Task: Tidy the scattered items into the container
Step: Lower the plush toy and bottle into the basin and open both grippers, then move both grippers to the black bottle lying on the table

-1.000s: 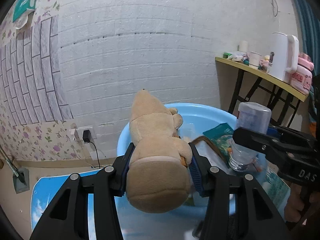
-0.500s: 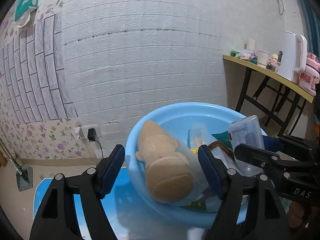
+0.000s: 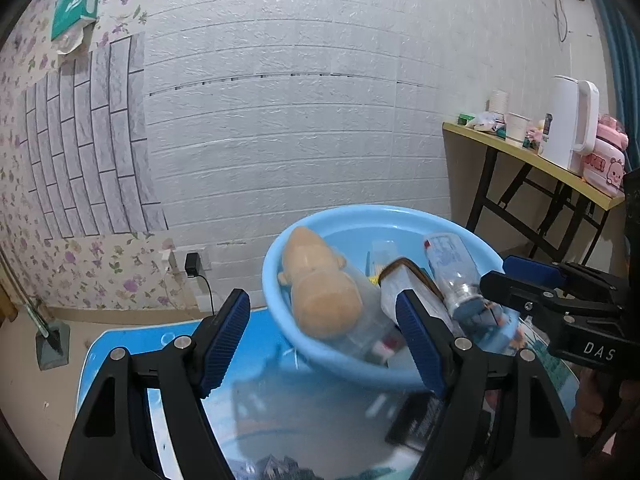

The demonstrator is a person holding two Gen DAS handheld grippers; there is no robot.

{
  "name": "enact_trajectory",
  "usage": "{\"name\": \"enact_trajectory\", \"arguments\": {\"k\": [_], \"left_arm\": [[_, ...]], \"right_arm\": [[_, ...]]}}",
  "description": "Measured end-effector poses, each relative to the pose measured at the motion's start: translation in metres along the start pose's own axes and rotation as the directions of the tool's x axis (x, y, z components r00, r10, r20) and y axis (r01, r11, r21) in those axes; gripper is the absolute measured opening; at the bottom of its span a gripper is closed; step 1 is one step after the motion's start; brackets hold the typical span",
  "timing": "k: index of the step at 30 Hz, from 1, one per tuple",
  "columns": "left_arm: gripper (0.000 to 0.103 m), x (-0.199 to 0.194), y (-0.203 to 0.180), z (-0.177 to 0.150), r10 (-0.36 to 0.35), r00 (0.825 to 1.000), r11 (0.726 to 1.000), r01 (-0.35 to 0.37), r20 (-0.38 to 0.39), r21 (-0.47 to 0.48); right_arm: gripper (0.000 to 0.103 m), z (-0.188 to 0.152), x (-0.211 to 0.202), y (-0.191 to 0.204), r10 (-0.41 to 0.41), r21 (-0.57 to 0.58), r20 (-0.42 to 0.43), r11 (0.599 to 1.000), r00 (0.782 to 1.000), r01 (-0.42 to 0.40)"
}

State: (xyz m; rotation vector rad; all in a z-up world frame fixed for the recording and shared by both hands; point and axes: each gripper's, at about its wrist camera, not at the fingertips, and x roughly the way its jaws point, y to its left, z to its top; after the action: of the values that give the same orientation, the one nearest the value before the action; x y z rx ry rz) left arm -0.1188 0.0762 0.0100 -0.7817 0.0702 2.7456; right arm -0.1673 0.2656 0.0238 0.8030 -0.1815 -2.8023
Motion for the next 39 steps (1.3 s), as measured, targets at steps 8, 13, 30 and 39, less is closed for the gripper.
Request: {"name": "enact_trajectory", "arguments": {"k": [8, 13, 30, 39], "left_arm": [[0.077, -0.023, -0.002, -0.023, -0.001, 1.0, 1.0, 0.001, -0.02, -0.024], [0.077, -0.032, -0.001, -0.044, -0.028, 0.998, 0.998, 0.025, -0.053, -0.051], [0.077, -0.021, -0.038, -0.085, -0.179, 0.964, 0.977, 0.198, -0.197, 0.078], [0.077, 0.004, -0.042, -0.089, -0.204, 0.944, 0.968, 0.234, -0.259, 0.089]], "right_arm": [[0.052, -0.024, -0.039, -0.007, -0.022, 0.016, 0.013, 1.0, 1.0, 0.022], [0.052, -0.046, -0.048, -0.013, -0.049, 0.025, -0.019, 0.998, 0.999, 0.05], [0.051, -0.112, -0.045, 0.003, 0.06, -0.069, -0.231, 0.995, 0.971, -0.078], [0.042, -0.123, -0.03, -0.001, 0.044, -0.121, -0.314, 0.989, 0.948, -0.086]]}}
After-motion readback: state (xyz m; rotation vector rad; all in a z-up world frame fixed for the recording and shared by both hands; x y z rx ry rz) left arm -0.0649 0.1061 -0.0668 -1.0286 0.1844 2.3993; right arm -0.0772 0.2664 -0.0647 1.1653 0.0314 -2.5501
